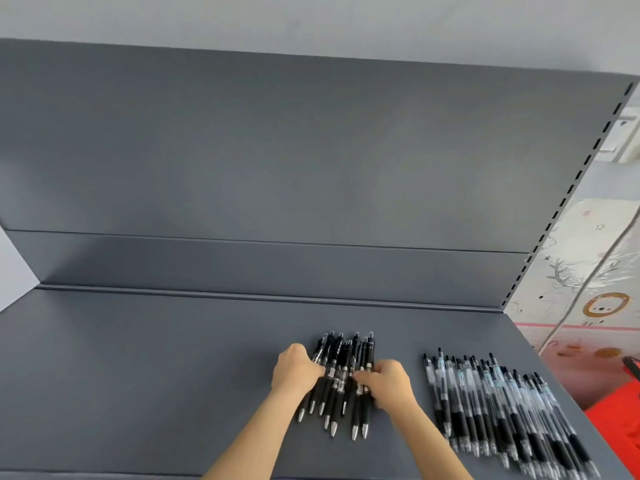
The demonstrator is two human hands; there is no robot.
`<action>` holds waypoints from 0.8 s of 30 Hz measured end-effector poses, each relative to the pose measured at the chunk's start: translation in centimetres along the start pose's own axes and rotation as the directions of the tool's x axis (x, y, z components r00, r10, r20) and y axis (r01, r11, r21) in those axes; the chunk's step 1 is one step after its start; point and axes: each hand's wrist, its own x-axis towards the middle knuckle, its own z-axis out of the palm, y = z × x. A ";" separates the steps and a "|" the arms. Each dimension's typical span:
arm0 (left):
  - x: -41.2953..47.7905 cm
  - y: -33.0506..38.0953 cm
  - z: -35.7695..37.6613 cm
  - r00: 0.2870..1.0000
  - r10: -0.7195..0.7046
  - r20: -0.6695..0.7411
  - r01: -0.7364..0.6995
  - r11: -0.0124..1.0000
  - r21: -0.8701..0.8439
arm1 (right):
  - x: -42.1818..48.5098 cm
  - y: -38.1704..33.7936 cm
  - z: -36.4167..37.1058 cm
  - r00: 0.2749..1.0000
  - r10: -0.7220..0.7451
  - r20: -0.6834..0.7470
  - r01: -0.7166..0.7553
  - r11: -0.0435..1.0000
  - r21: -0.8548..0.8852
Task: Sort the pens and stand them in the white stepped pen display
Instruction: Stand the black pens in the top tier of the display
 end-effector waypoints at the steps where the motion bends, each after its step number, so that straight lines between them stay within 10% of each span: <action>1: 0.0 -0.2 -0.2 1.000 0.008 0.000 -0.008 0.999 -0.048 | -0.2 0.2 -0.3 1.000 0.005 0.013 -0.005 0.999 0.042; 13: -2.9 -2.3 -5.0 0.996 0.078 -0.042 -0.087 0.784 -0.614 | -3.0 -1.0 -3.2 0.955 -0.080 0.286 -0.081 0.856 0.510; 24: -8.2 -6.3 -11.5 0.997 0.064 0.032 -0.004 0.493 -0.870 | -7.2 -7.8 2.6 0.815 -0.259 0.518 -0.066 0.847 0.528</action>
